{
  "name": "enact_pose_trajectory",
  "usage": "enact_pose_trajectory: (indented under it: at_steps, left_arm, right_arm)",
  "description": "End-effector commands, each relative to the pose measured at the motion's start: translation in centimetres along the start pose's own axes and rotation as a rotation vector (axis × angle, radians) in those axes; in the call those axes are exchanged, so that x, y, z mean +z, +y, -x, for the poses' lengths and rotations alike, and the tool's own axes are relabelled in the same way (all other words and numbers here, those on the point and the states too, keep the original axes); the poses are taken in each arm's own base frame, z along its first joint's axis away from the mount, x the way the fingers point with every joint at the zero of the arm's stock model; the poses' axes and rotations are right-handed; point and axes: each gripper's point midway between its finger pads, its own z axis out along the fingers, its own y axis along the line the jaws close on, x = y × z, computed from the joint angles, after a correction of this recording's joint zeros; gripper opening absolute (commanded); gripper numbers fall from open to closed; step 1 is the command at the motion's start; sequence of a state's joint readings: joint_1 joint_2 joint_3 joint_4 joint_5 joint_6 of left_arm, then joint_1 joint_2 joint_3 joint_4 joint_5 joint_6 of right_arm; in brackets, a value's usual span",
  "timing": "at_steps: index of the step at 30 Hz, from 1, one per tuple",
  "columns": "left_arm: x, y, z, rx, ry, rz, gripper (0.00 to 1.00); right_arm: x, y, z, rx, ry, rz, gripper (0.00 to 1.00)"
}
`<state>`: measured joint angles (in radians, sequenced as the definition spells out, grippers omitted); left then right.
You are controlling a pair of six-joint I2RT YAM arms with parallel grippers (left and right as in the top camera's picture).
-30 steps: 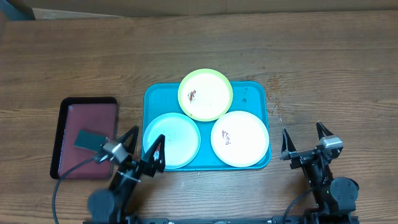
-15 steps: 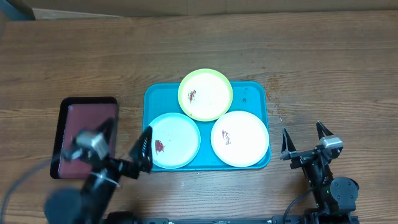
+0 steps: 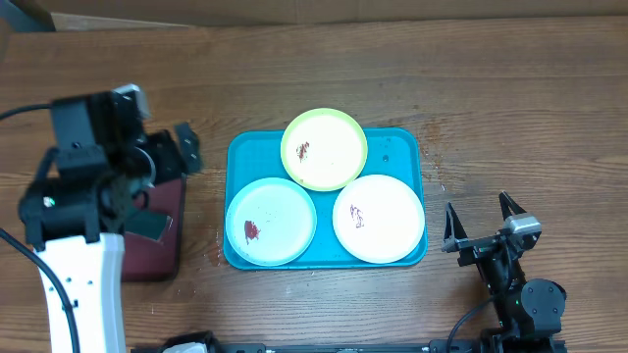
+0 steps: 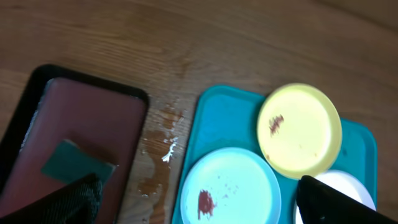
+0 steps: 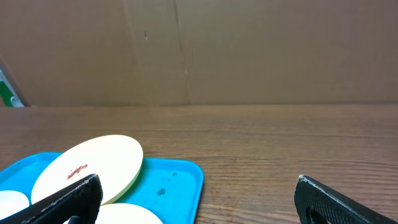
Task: Clean dirty plates on tray and stack at the side
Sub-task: 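Move the left gripper to the sponge in the dark tray and grasp it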
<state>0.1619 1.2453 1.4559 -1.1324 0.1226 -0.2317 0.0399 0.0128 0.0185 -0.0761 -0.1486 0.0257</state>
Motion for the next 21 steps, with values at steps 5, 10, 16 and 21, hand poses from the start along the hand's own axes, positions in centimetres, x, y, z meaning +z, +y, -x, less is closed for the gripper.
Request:
enact_pose_trajectory:
  at_steps: [5,10,16,21]
  left_arm:
    - [2.8,1.5,-2.2,-0.283,0.195,0.046,1.0]
    - [3.8,8.2,-3.9,-0.561,0.242,0.373,1.0]
    - [6.1,12.0,-5.0,-0.683,0.325,0.491,1.0]
    - [8.8,14.3,-7.3,-0.693,0.44,0.607,1.0]
  right_arm:
    - [0.0,-0.3,-0.2,-0.004,-0.005,-0.017,1.0]
    - [0.0,-0.3,-0.2,-0.004,-0.005,-0.017,1.0]
    - [0.0,-0.3,-0.2,-0.004,-0.005,-0.017,1.0]
    - [0.0,-0.3,-0.2,-0.004,-0.005,-0.017,1.0]
